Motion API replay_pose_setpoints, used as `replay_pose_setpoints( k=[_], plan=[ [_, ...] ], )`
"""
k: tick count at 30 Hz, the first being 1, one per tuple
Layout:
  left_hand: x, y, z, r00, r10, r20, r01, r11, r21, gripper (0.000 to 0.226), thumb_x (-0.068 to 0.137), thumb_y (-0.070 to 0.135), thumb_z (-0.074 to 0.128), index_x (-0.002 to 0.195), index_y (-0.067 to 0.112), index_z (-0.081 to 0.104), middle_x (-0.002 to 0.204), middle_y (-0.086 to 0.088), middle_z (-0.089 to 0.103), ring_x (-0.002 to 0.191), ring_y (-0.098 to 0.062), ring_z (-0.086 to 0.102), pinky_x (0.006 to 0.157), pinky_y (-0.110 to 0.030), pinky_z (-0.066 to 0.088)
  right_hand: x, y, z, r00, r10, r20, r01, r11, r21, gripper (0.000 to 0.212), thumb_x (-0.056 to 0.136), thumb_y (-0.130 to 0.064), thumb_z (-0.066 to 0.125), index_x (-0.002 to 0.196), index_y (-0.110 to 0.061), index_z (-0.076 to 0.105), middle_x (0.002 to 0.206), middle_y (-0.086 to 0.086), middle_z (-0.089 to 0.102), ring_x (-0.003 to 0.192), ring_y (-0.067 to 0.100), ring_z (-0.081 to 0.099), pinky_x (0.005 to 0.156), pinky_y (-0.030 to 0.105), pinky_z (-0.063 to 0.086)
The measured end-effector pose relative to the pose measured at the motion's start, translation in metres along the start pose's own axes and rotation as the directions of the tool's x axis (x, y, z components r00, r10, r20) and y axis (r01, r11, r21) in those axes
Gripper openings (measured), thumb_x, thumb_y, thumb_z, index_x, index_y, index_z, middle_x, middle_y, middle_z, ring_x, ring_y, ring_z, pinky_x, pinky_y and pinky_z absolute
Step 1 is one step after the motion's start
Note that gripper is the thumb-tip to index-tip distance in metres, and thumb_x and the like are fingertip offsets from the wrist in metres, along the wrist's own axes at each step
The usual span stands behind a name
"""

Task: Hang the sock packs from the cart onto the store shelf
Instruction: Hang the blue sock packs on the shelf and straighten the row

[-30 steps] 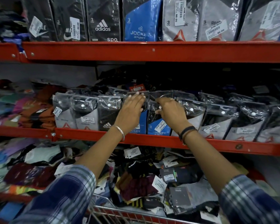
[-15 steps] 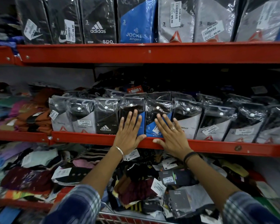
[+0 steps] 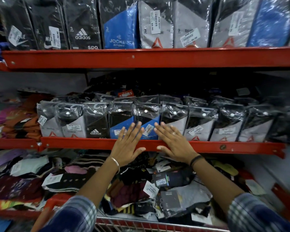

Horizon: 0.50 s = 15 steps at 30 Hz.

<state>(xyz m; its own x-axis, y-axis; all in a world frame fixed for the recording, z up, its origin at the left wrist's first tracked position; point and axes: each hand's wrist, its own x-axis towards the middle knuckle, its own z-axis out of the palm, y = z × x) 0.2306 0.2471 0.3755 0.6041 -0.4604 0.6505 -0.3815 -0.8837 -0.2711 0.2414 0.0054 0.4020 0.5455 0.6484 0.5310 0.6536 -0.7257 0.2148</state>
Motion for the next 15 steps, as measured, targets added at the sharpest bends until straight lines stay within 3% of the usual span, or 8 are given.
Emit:
replay_pose_setpoints(
  k=[2,8,12,15],
  plan=[
    [0.012,0.022,-0.003,0.996,0.081,-0.027,-0.081,0.997,-0.012,0.069,0.096,0.056,0.015,0.148,0.016,-0.004,0.156,0.001,-0.016,0.143,-0.022,-0.005,0.115,-0.044,-0.005,-0.023,0.016,-0.005,0.996,0.064,-0.063,-0.067,0.996,-0.055,0.063,0.096,-0.054,0.018,0.148,-0.018,0.013,0.155,0.0,0.01,0.143,0.009,-0.007,0.115,0.031,-0.004],
    [0.068,0.094,-0.003,0.972,0.217,-0.087,-0.219,0.976,-0.006,0.065,0.097,0.053,0.017,0.148,0.018,-0.002,0.155,0.003,-0.019,0.143,-0.022,-0.007,0.114,-0.045,-0.002,-0.084,0.071,-0.012,0.949,0.205,-0.237,-0.262,0.935,-0.238,0.058,0.099,-0.044,0.017,0.148,-0.018,0.003,0.157,-0.004,-0.015,0.144,0.014,-0.006,0.117,0.034,-0.009],
    [0.098,0.129,0.007,0.957,0.283,-0.072,-0.275,0.956,0.1,0.062,0.096,0.053,0.021,0.148,0.023,0.007,0.155,0.005,-0.019,0.143,-0.022,-0.007,0.112,-0.047,-0.004,-0.103,0.102,-0.016,0.946,0.219,-0.239,-0.29,0.901,-0.322,0.058,0.099,-0.044,0.015,0.149,-0.017,0.0,0.157,-0.003,-0.017,0.144,0.015,-0.01,0.116,0.036,-0.012],
    [0.111,0.14,0.016,0.97,0.236,-0.049,-0.228,0.964,0.139,0.063,0.095,0.055,0.02,0.148,0.024,0.008,0.154,0.006,-0.022,0.142,-0.022,-0.011,0.111,-0.049,-0.006,-0.103,0.115,-0.018,0.955,0.207,-0.211,-0.271,0.899,-0.343,0.06,0.099,-0.049,0.013,0.149,-0.018,-0.001,0.157,-0.004,-0.019,0.143,0.014,-0.011,0.116,0.036,-0.013]
  ],
)
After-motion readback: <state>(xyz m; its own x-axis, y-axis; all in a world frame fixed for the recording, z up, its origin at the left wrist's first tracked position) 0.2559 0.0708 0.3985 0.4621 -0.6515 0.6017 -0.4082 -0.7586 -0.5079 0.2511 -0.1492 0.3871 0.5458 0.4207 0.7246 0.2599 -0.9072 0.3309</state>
